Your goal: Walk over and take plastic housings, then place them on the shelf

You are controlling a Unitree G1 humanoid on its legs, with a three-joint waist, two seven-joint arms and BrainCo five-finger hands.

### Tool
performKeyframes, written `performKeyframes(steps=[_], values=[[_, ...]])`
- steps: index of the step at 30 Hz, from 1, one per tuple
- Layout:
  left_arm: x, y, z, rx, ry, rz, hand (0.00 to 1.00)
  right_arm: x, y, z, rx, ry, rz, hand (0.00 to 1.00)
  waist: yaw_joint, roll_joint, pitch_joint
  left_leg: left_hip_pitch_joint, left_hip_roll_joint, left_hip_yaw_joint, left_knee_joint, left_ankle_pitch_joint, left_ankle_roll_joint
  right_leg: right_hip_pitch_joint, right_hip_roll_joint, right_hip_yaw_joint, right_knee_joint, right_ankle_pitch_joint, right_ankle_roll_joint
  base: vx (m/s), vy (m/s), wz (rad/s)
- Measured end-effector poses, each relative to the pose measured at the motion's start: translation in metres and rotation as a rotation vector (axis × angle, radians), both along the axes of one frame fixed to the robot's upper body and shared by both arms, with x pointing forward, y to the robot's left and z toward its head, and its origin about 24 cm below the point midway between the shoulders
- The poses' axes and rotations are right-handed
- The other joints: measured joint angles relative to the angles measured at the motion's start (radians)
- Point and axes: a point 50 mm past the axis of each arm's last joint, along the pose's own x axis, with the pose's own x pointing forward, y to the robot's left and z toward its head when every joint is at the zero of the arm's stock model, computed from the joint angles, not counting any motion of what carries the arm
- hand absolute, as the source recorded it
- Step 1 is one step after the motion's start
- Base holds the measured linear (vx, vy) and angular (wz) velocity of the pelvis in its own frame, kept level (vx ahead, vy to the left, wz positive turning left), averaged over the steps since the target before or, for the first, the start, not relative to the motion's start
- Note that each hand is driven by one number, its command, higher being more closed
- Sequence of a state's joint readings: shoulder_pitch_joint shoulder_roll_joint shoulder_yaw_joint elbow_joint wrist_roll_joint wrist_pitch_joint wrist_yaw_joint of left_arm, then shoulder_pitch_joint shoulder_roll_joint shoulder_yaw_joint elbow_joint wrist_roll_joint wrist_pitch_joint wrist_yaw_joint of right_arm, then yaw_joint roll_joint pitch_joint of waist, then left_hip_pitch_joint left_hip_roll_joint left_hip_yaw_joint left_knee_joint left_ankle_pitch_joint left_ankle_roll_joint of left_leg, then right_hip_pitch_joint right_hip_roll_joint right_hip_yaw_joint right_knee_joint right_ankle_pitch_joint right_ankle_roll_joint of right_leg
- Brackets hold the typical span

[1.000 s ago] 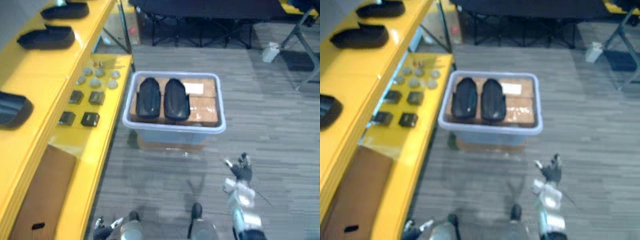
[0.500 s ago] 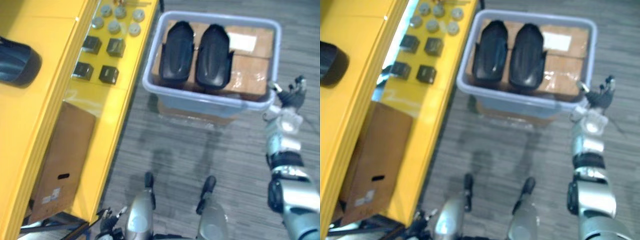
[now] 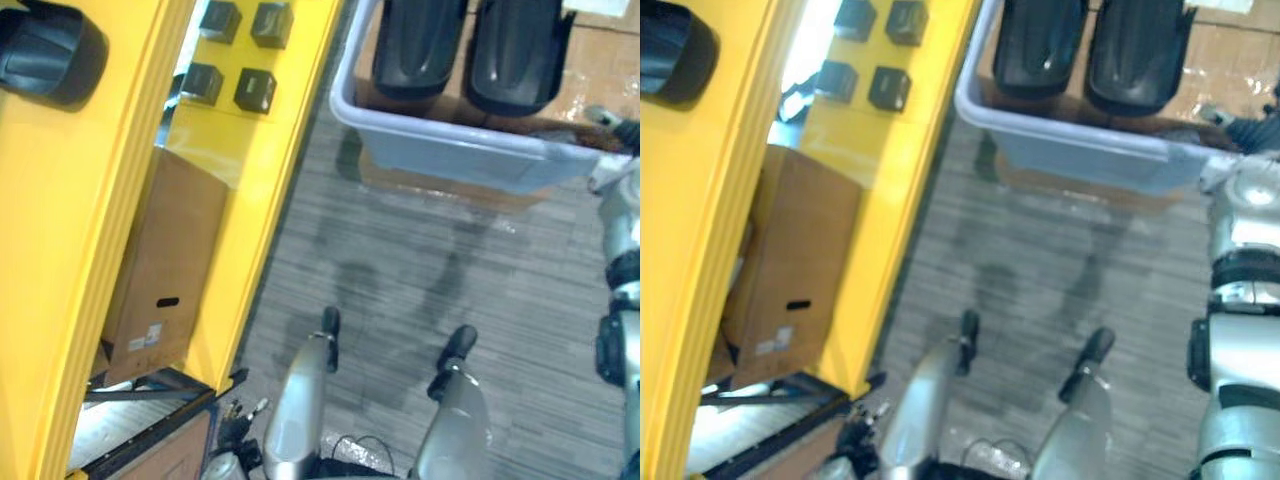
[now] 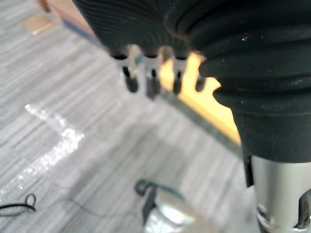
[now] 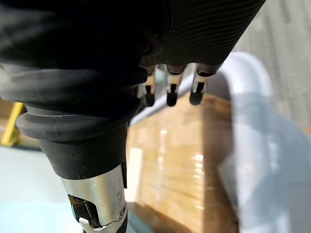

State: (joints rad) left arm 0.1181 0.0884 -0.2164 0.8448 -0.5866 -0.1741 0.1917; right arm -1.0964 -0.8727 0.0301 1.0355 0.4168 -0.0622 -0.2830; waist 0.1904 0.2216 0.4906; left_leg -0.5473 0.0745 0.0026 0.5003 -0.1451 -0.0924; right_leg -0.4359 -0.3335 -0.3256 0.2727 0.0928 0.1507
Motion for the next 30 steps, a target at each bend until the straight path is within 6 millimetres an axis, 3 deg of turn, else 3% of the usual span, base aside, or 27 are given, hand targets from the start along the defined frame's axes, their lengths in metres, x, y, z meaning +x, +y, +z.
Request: performKeyframes(steps=[6,10,13,16,18,19,20,21,22,24,25,27,30], values=[[0.000,-0.011,0.000,-0.032,-0.004,-0.020,0.00,-0.004,0.000,0.018,0.002,-0.077,-0.093,0.00,0.046,0.040,-0.028,-0.009,-0.009,-0.022,0.004,-0.001,0.000,0.003,-0.002,-0.012,-0.002,0.001,-0.002,0.05,0.031,0.07],[0.001,-0.012,0.000,-0.032,-0.008,-0.031,0.00,-0.015,-0.006,0.025,0.033,-0.218,-0.158,0.00,0.046,0.043,-0.031,-0.012,-0.008,-0.026,0.046,-0.027,0.007,0.019,-0.002,-0.021,0.007,-0.004,-0.002,0.00,0.055,0.02],[-0.001,-0.011,-0.001,-0.027,-0.002,-0.030,0.00,-0.027,0.001,0.024,0.000,-0.359,-0.140,0.00,0.026,0.043,-0.031,-0.001,-0.003,-0.024,0.094,-0.067,0.017,0.054,-0.001,-0.022,0.007,-0.007,0.000,-0.02,0.104,-0.06],[-0.005,-0.005,-0.001,-0.004,0.004,-0.016,0.00,-0.027,0.027,-0.011,0.028,-0.398,-0.039,0.00,-0.023,0.024,-0.017,0.051,0.001,-0.008,0.097,-0.095,0.019,0.121,0.004,-0.022,-0.035,-0.002,0.007,0.00,0.099,-0.13],[-0.006,0.002,0.002,0.022,-0.011,0.006,0.00,-0.026,0.048,-0.044,0.055,-0.360,0.041,0.00,-0.053,-0.010,0.006,0.100,0.005,0.011,0.070,-0.096,0.017,0.158,0.010,-0.009,-0.070,0.004,0.015,0.04,0.034,-0.28],[-0.006,0.010,0.005,0.056,-0.025,0.030,0.00,-0.034,0.070,-0.085,0.116,-0.312,0.099,0.00,-0.079,-0.045,0.030,0.150,0.017,0.033,0.035,-0.094,0.012,0.197,0.025,0.002,-0.112,0.013,0.019,0.07,-0.016,-0.30],[-0.006,0.012,0.006,0.062,-0.029,0.036,0.00,-0.037,0.074,-0.092,0.130,-0.306,0.108,0.00,-0.082,-0.052,0.034,0.160,0.019,0.038,0.028,-0.093,0.011,0.201,0.028,0.005,-0.118,0.014,0.018,0.10,-0.034,-0.34],[-0.006,0.017,0.009,0.097,-0.036,0.045,0.00,-0.048,0.089,-0.122,0.187,-0.266,0.127,0.00,-0.102,-0.074,0.043,0.185,0.029,0.045,0.005,-0.090,0.006,0.223,0.042,0.010,-0.143,0.021,0.022,0.09,-0.032,-0.20],[-0.006,0.020,0.011,0.116,-0.042,0.043,0.00,-0.055,0.094,-0.137,0.213,-0.238,0.129,0.00,-0.109,-0.086,0.046,0.201,0.034,0.051,-0.008,-0.088,0.002,0.232,0.048,0.012,-0.154,0.025,0.019,0.14,-0.044,-0.32],[-0.005,0.027,0.016,0.172,-0.059,0.059,0.00,-0.090,0.111,-0.196,0.326,-0.117,0.098,0.00,-0.129,-0.124,0.046,0.285,0.052,0.083,-0.069,-0.079,-0.011,0.278,0.070,0.034,-0.188,0.029,0.016,0.19,-0.043,-0.37],[-0.007,0.029,0.017,0.191,-0.059,0.061,0.00,-0.099,0.115,-0.207,0.351,-0.098,0.094,0.00,-0.135,-0.133,0.043,0.310,0.055,0.093,-0.088,-0.077,-0.014,0.293,0.075,0.039,-0.195,0.029,0.016,0.24,-0.046,-0.38],[-0.022,0.038,0.016,0.259,-0.031,0.053,0.00,-0.133,0.128,-0.241,0.411,-0.020,0.101,0.00,-0.178,-0.178,-0.015,0.388,0.062,0.126,-0.159,-0.072,-0.022,0.320,0.086,0.057,-0.219,0.025,0.011,0.20,-0.032,-0.42],[-0.026,0.042,0.015,0.315,-0.008,-0.024,0.00,-0.165,0.132,-0.269,0.446,0.087,0.120,0.00,-0.198,-0.207,-0.081,0.484,0.069,0.173,-0.215,-0.070,-0.024,0.366,0.095,0.079,-0.233,0.025,0.011,0.16,0.004,-0.40]])
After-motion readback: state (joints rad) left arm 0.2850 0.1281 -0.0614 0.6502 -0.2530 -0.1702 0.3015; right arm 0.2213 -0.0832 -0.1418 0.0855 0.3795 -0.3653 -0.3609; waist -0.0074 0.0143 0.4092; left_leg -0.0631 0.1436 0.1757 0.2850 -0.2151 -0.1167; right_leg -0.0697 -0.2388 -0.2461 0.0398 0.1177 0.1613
